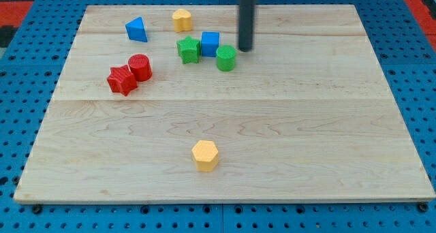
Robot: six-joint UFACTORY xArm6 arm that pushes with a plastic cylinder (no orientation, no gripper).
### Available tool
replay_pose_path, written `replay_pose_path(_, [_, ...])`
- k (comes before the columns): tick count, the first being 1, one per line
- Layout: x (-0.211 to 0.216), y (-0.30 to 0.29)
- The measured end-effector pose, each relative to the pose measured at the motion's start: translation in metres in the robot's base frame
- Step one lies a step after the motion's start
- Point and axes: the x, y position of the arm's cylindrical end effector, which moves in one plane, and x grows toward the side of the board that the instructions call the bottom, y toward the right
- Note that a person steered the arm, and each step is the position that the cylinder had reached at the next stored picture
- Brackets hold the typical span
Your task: Move the blue cube diagonally to the top right of the yellow heart
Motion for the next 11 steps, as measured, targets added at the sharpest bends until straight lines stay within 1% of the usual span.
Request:
replay_pose_path(1, [0.069,-0.030])
replay_pose_path(2, [0.027,-0.112])
replay_pose_path(3, [-0.021,-0.146])
replay_pose_path(4, [-0.028,-0.144])
replay_pose_path(5, [0.009,-0.154])
replay_pose_path(6, [0.066,-0.079])
replay_pose_path(7, [0.069,-0.045])
replay_pose_path(8, [0.027,-0.097])
replay_pose_path(9, [-0.002,-0.103])
replay_pose_path(10, [-0.018,-0.108])
replay_pose_path(11, [-0.081,-0.105])
